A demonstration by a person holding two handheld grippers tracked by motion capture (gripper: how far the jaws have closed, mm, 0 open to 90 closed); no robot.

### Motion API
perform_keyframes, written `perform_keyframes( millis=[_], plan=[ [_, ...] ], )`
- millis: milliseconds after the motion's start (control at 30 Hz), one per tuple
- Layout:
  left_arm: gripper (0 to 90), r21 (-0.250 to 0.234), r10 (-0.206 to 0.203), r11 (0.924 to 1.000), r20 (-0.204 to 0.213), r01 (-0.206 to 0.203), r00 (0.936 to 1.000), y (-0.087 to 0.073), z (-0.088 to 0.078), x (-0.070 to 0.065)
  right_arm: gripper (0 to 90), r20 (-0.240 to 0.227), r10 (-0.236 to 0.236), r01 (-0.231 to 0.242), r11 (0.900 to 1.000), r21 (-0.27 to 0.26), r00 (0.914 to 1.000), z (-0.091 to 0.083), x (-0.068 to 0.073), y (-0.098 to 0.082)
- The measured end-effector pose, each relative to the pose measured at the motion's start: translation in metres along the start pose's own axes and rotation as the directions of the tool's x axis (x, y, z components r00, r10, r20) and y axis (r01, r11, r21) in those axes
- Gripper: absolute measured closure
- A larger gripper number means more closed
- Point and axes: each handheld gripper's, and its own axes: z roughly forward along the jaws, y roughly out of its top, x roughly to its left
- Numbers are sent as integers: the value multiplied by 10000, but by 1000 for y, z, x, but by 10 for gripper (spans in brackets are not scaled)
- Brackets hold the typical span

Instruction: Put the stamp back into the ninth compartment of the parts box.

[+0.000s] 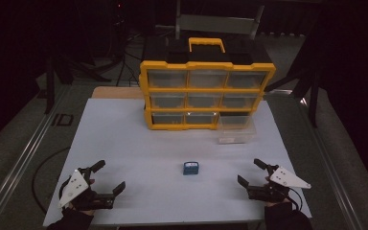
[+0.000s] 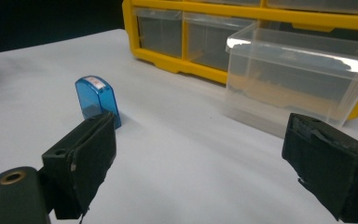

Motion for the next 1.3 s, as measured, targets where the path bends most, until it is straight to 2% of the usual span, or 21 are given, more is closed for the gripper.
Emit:
perform_keyframes(
  millis=[67, 267, 567, 733, 1100, 1300],
  plan=[
    [1, -79, -136, 9999, -6, 136, 9999, 0, 0, 0, 101, -87, -62, 63, 9999, 111, 9999, 1, 0, -1],
    [1, -74, -101, 9999, -85, 101, 9999, 1, 1, -1, 101, -161, -146, 153, 9988, 462, 9998, 5, 0, -3],
    [1, -100, -217, 9997, -111, 215, 9997, 0, 0, 0, 101, -193, -104, 111, 9993, 367, 9998, 3, -1, -2],
    [1, -130, -125, 9998, -84, 124, 9999, 0, -2, 0, 101, -216, -223, 231, 9989, 400, 9995, 4, 2, 1],
    [1, -199, -199, 9996, -18, 199, 9998, 0, -1, 0, 101, -317, -452, 467, 9978, 468, 9985, 4, 4, 5],
    [1, -204, -205, 9996, -28, 204, 9998, 0, -2, 0, 102, -237, -396, 405, 9984, 400, 9989, 1, 5, 10]
  ],
)
